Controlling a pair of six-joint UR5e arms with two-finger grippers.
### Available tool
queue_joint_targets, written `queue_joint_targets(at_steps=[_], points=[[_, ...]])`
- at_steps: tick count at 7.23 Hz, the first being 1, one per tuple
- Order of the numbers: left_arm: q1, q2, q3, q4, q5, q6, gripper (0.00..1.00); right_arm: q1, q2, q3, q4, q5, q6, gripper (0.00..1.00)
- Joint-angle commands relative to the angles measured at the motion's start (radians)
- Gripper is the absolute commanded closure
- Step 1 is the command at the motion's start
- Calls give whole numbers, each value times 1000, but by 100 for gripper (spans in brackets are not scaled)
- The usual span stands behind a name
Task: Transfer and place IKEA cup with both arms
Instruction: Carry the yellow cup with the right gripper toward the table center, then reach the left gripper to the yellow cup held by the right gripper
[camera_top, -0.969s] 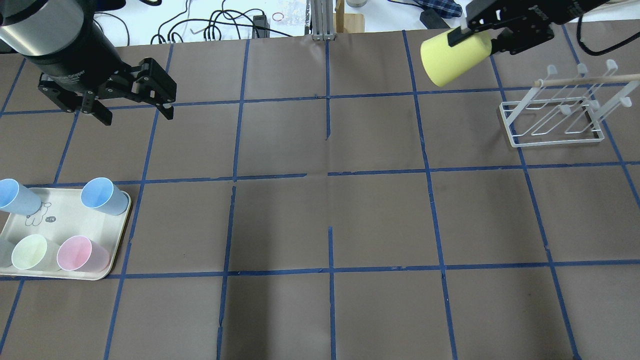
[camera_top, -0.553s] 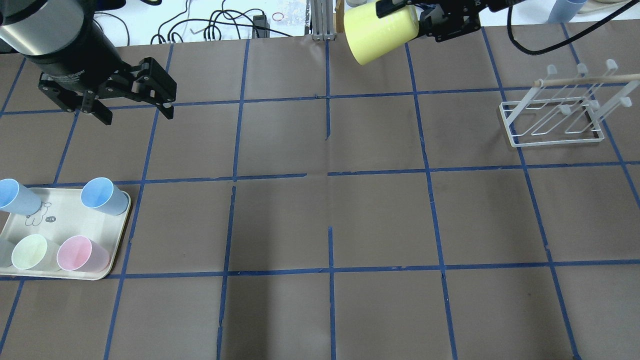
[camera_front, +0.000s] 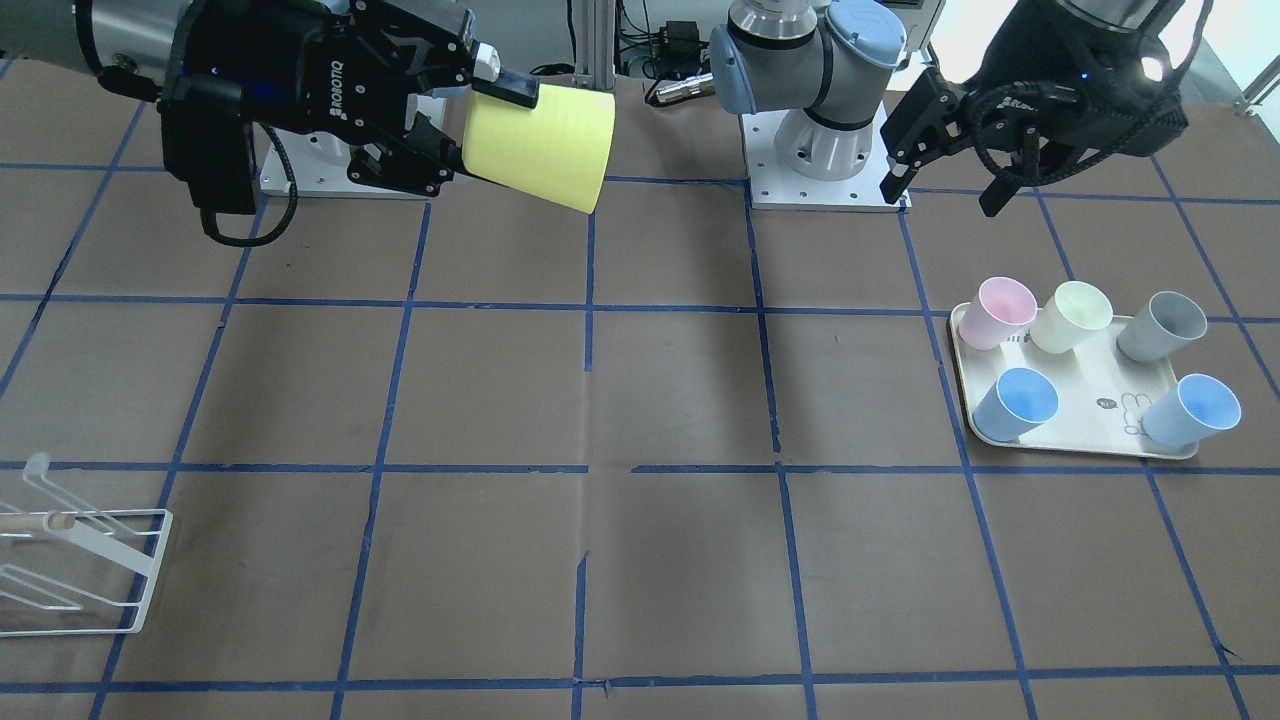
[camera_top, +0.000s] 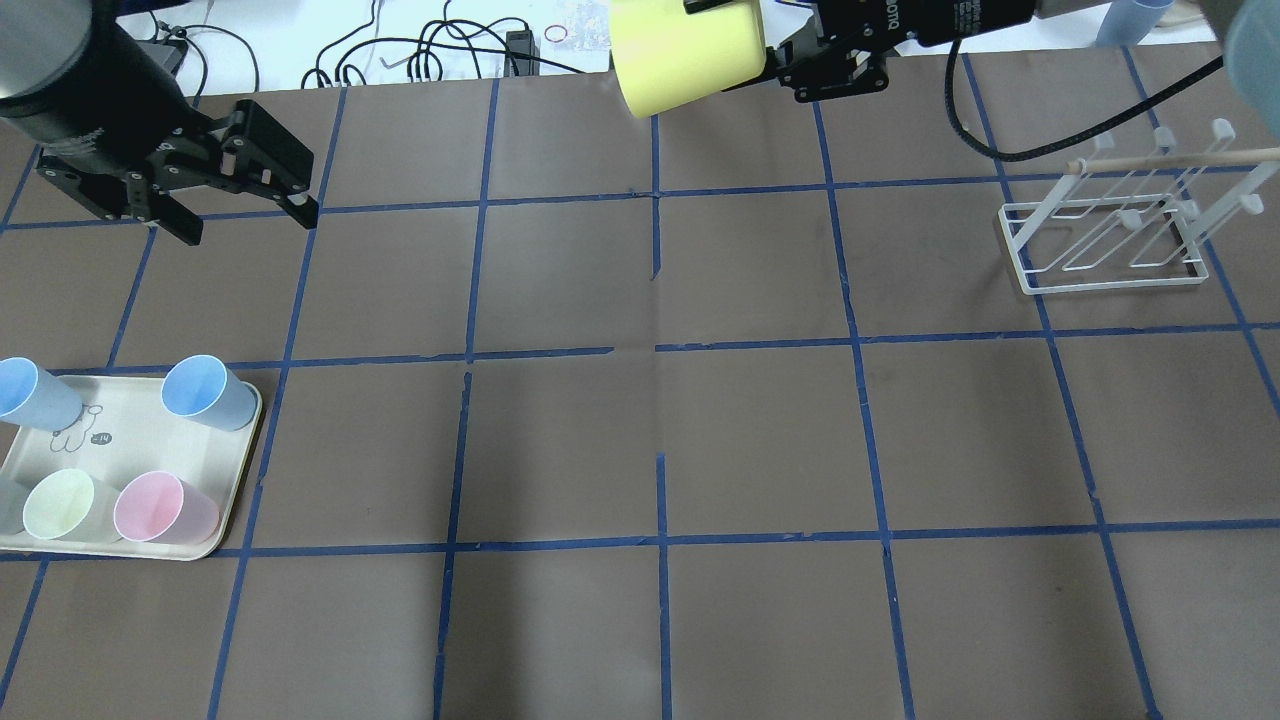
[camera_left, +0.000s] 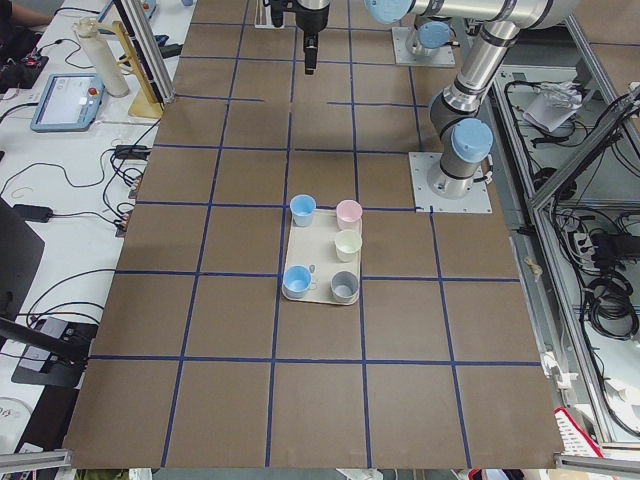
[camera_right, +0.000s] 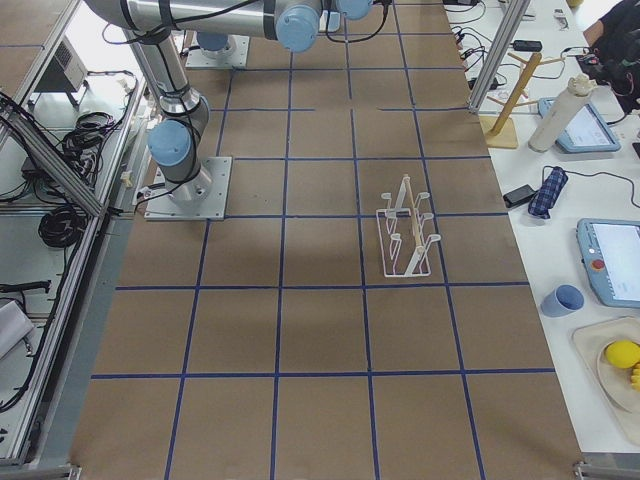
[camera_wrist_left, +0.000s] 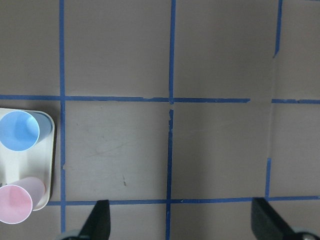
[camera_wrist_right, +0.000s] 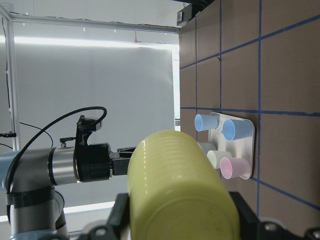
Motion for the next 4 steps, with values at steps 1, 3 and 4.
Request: queue_joint_targets(at_steps=[1,3,4], points=[[98,-18,-30,-50,-224,61,0,26,-13,19,23,30,81,66],[156,-32,-136,-56,-529,65,0,78,-6,19,38,32,82,66],[155,-29,-208,-56,-657,63,0,83,-7,19,40,32,84,66]])
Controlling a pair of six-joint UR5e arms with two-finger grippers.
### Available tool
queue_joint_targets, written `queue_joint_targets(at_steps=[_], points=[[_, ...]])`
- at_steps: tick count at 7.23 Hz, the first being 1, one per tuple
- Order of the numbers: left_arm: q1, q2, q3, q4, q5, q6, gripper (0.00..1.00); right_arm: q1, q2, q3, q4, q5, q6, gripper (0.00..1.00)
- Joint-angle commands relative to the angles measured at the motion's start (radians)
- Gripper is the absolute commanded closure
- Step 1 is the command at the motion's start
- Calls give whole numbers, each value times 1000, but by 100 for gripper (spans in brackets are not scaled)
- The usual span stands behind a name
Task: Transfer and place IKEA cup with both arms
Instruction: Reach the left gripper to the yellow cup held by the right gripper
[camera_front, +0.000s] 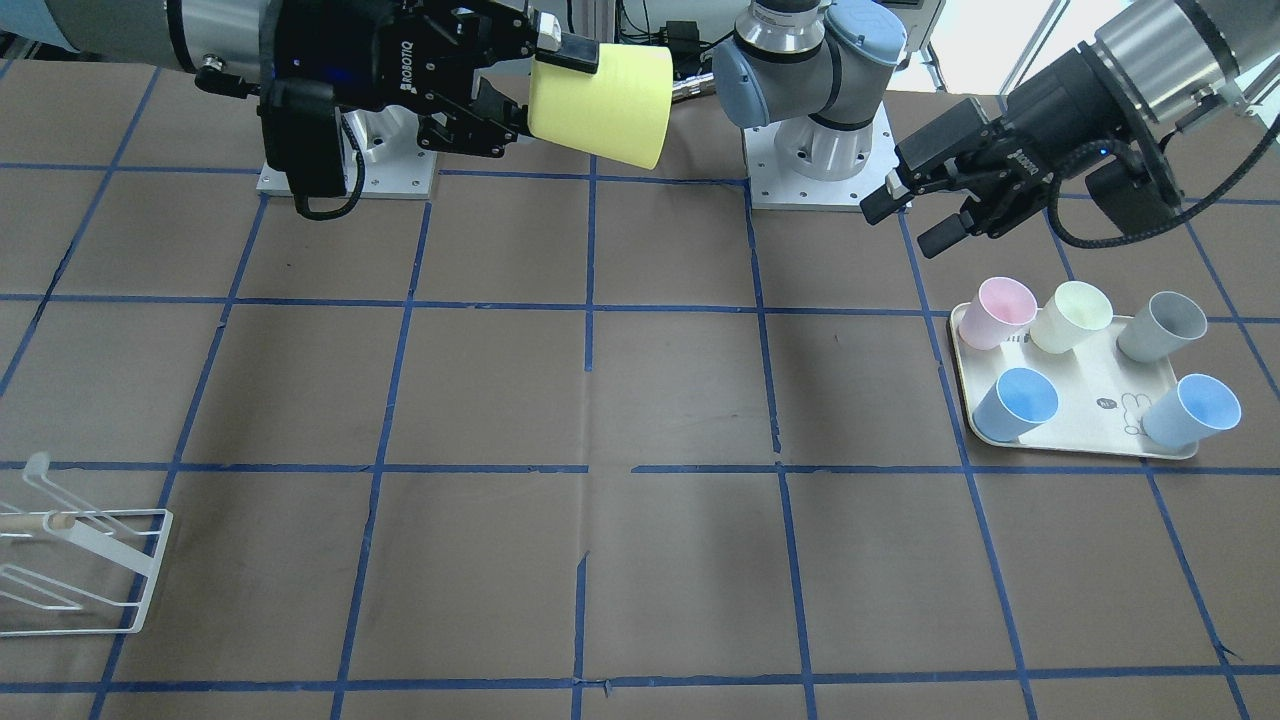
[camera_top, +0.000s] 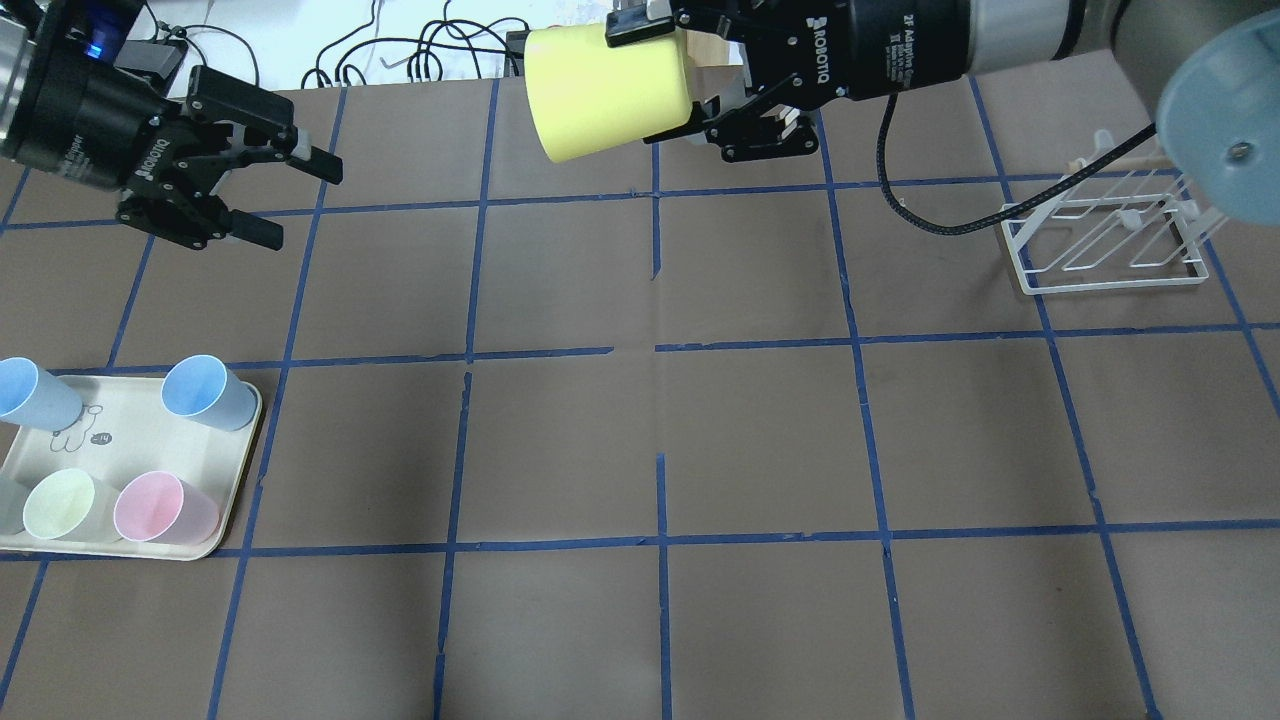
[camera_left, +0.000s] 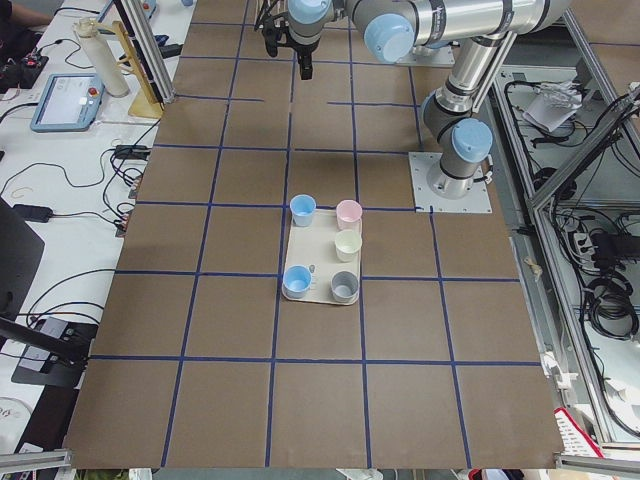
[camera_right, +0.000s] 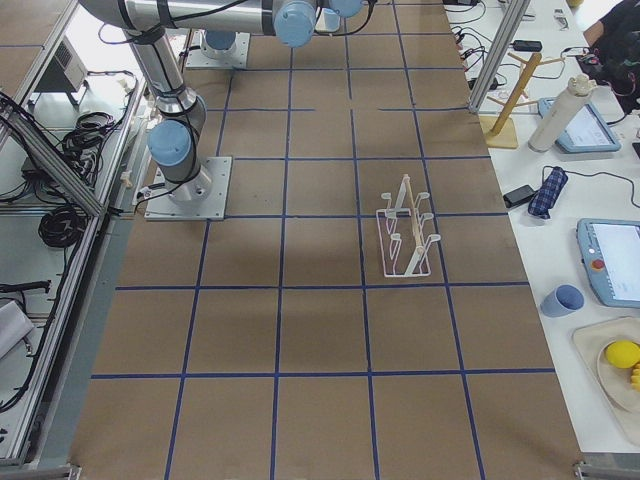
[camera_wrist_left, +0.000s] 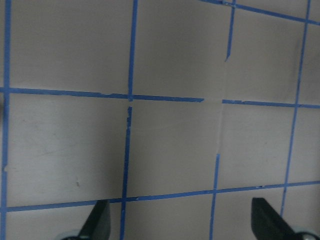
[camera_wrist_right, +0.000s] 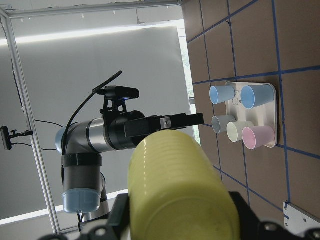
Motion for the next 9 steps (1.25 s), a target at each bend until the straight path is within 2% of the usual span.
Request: queue_joint_targets(at_steps=[1,4,5,9], points=[[7,13,-148,-11,-323,-7,0,19,1,1,4,2,4,67],[-22,73,-317,-28,-666,-1,0,44,13,2,1,2,3,66],[-39,102,-368,-28,-731,1,0,44,11,2,2,-1,3,66],[-141,122,-396,-16,-907,2,0,44,17,2,-6,-1,4,66]])
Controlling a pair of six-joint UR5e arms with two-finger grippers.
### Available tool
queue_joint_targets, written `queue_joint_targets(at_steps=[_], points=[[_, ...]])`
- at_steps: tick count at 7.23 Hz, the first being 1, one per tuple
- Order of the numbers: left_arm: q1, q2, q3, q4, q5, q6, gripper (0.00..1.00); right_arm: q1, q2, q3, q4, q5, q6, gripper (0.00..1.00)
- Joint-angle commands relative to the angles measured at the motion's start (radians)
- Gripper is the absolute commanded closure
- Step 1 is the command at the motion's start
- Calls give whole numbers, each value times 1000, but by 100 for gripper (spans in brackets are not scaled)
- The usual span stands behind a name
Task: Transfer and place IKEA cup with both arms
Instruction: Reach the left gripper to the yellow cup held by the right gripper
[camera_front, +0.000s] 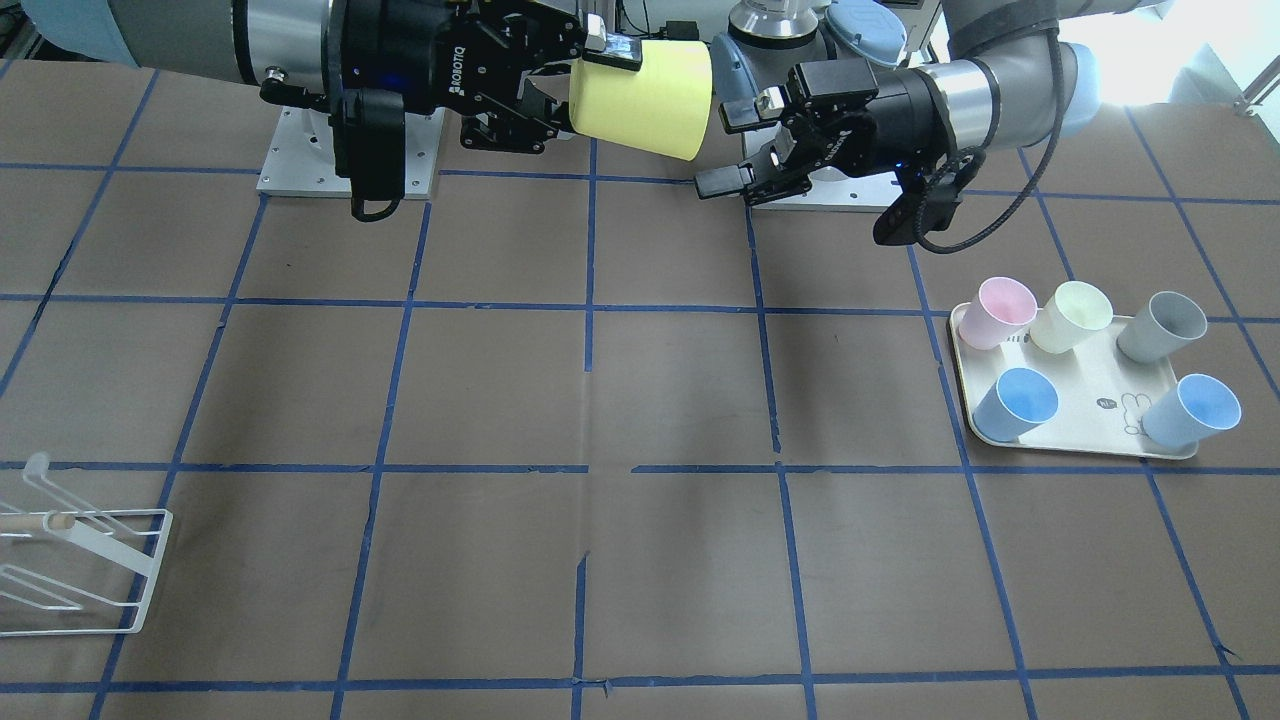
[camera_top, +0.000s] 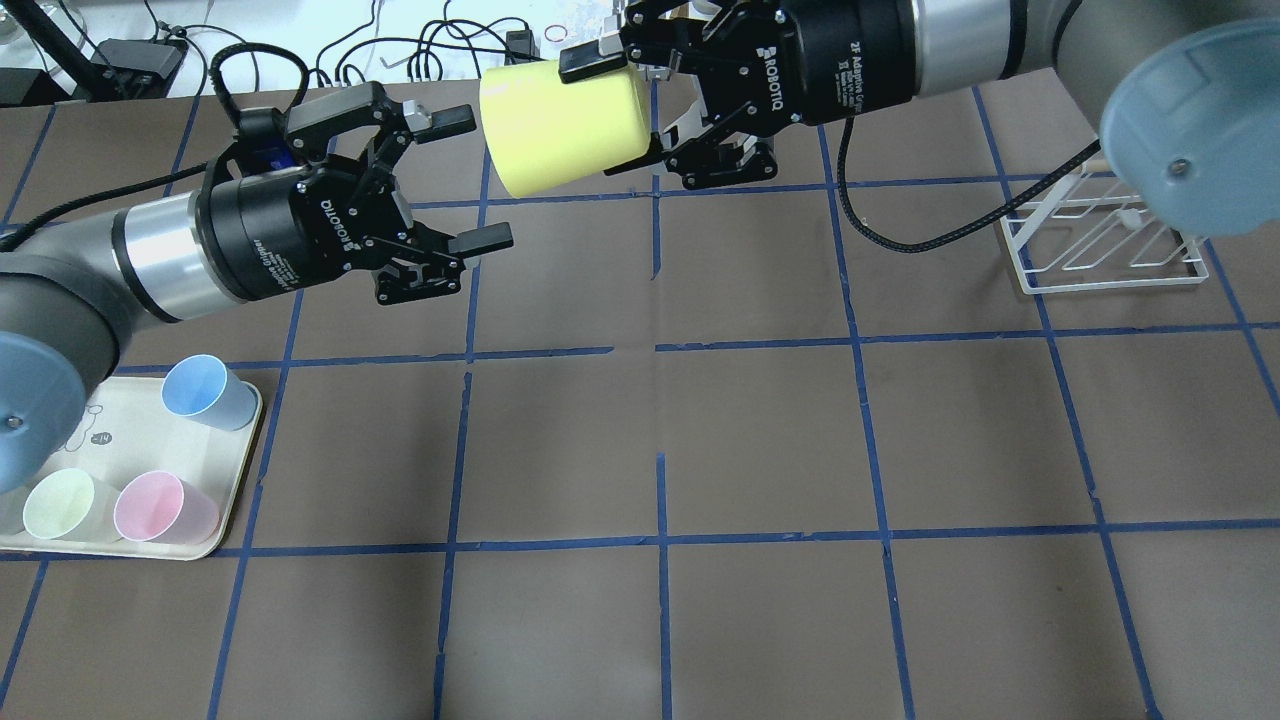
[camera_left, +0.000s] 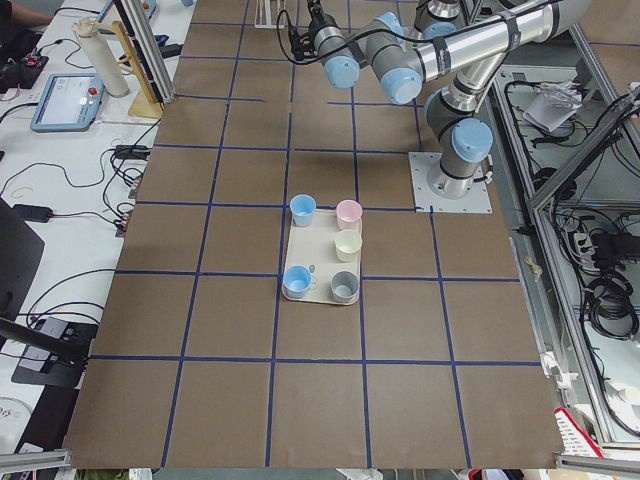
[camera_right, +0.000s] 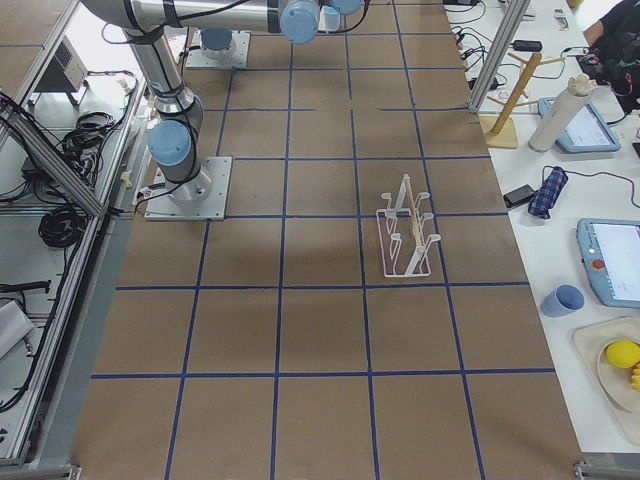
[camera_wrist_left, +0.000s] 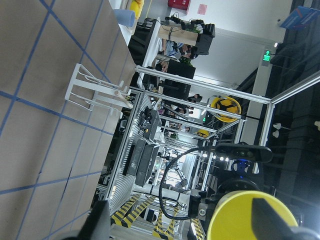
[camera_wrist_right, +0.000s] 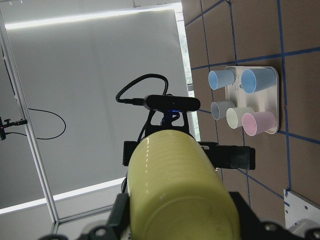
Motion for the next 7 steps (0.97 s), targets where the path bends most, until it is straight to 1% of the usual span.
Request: queue_joint_targets(at_steps=[1,5,6,7], points=[[-27,-12,-5,10,-60,4,0,0,-2,0,2,-1,0,66],[-28,-12,-29,41,-61,1,0,24,-3,-2,0,-7,0,66],[-31,4,-31,41,-61,2,5,38,-2,-2,-3,-7,0,66],[-33,10,-31,41,-62,5,15,41,0,0,-8,-7,0,66]])
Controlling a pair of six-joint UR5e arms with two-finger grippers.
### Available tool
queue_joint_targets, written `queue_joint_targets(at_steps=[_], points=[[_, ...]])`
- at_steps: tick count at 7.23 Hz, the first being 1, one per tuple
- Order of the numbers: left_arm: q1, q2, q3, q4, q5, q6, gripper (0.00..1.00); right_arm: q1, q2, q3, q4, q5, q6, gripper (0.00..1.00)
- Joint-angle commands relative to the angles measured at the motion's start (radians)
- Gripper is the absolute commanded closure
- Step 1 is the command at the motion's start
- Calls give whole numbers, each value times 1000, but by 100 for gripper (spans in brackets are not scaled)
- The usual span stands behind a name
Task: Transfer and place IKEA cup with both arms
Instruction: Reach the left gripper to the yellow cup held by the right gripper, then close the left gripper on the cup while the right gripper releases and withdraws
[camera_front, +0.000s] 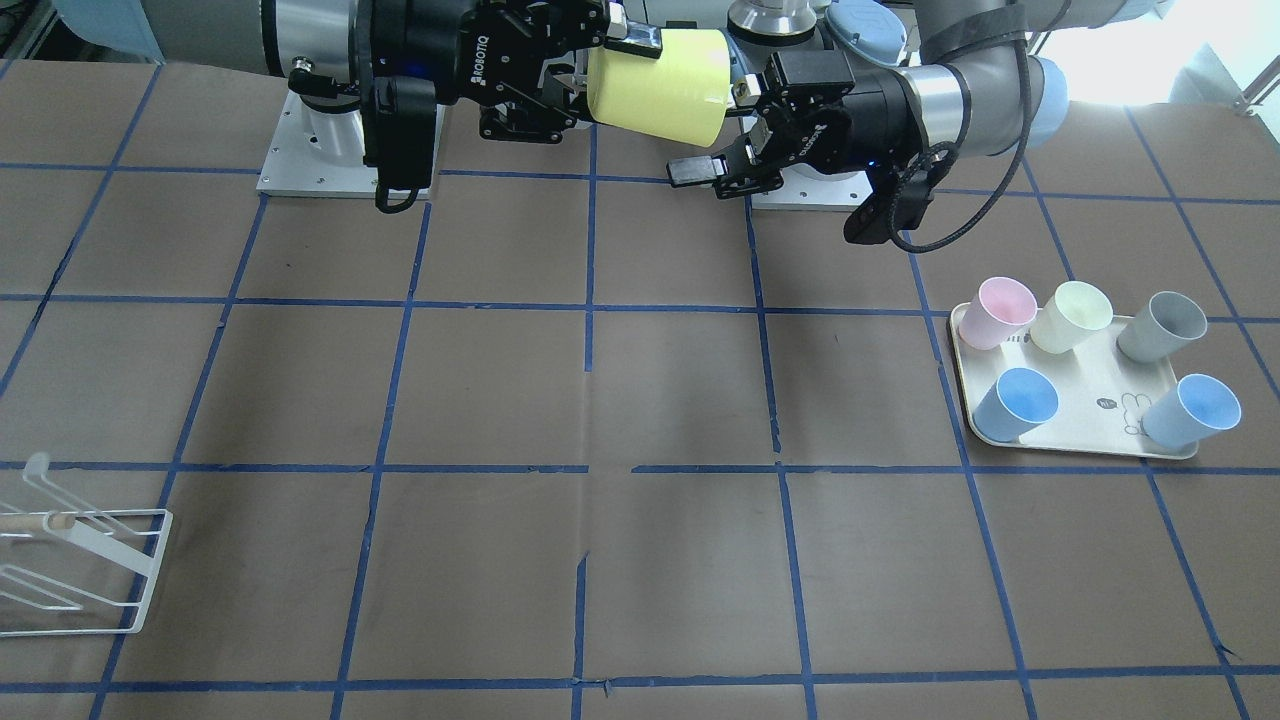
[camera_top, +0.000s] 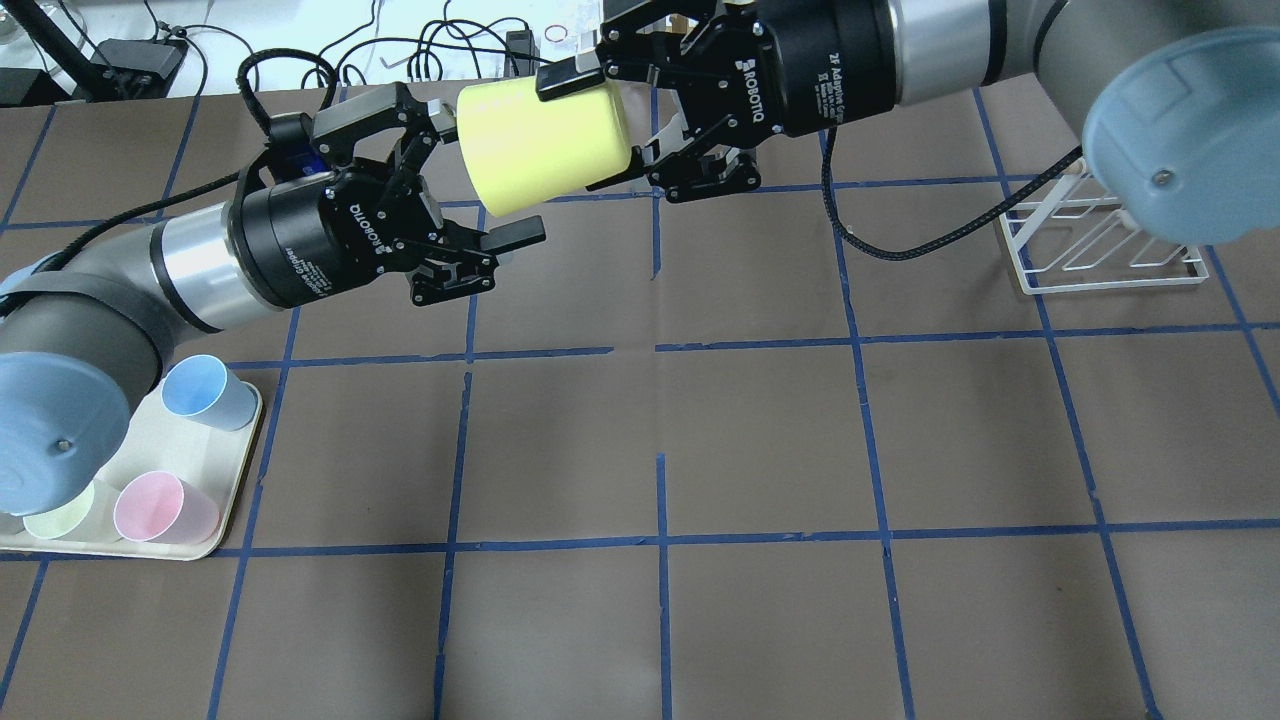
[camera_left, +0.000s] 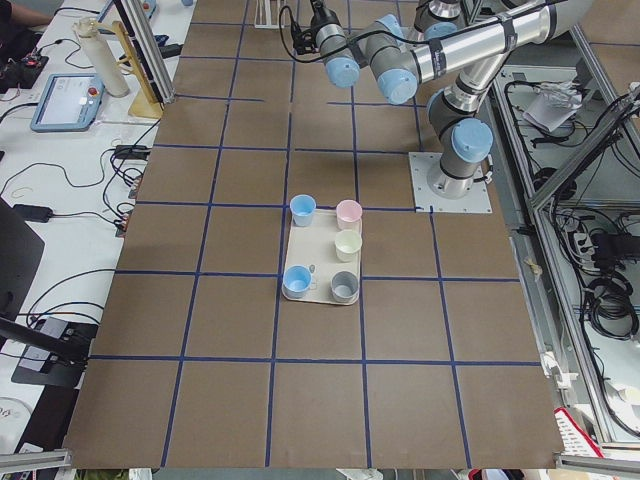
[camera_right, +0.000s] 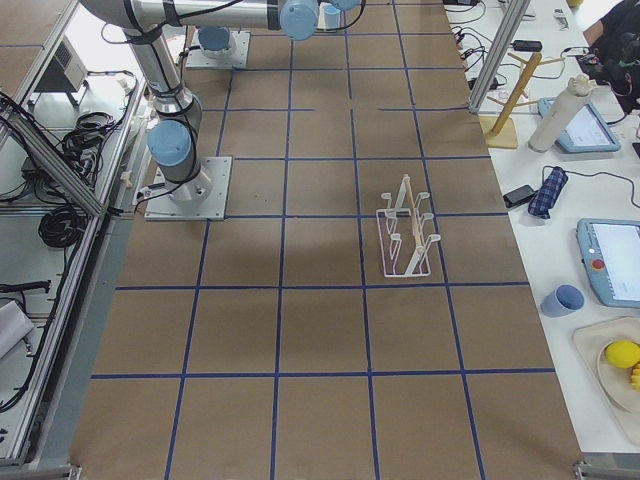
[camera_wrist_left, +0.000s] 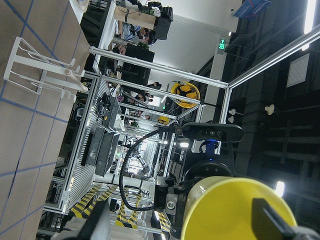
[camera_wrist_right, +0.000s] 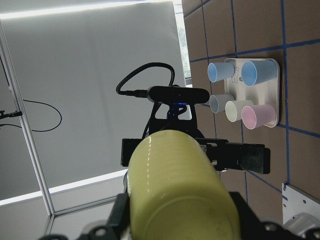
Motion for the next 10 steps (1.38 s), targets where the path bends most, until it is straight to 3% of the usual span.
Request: queue_joint_targets(at_steps=[1,2,3,4,5,6,7,9,10], points=[[-2,10,-2,0,0,3,28,9,2,1,-3,-2,0,65],[-2,18,-2,-1,0,3,33,7,5,0,-5,-3,0,64],[-2,21,-3,0,3,4,49,7,5,1,-6,-3,0,61],[-1,24,-5,-3,2,77,81,7,14,1,-6,-3,0,59],[2,26,-18,-1,0,98,99,7,17,1,-8,-5,0,50],[8,29,-20,-3,3,98,100,7,16,0,-8,-6,0,40],[7,38,-20,-3,6,98,100,7,11,-14,-6,-6,32,5],[13,49,-23,-6,11,98,100,-5,19,-38,-14,-14,138,0],[14,50,-22,-4,10,95,100,-23,21,-73,-7,-81,162,0]])
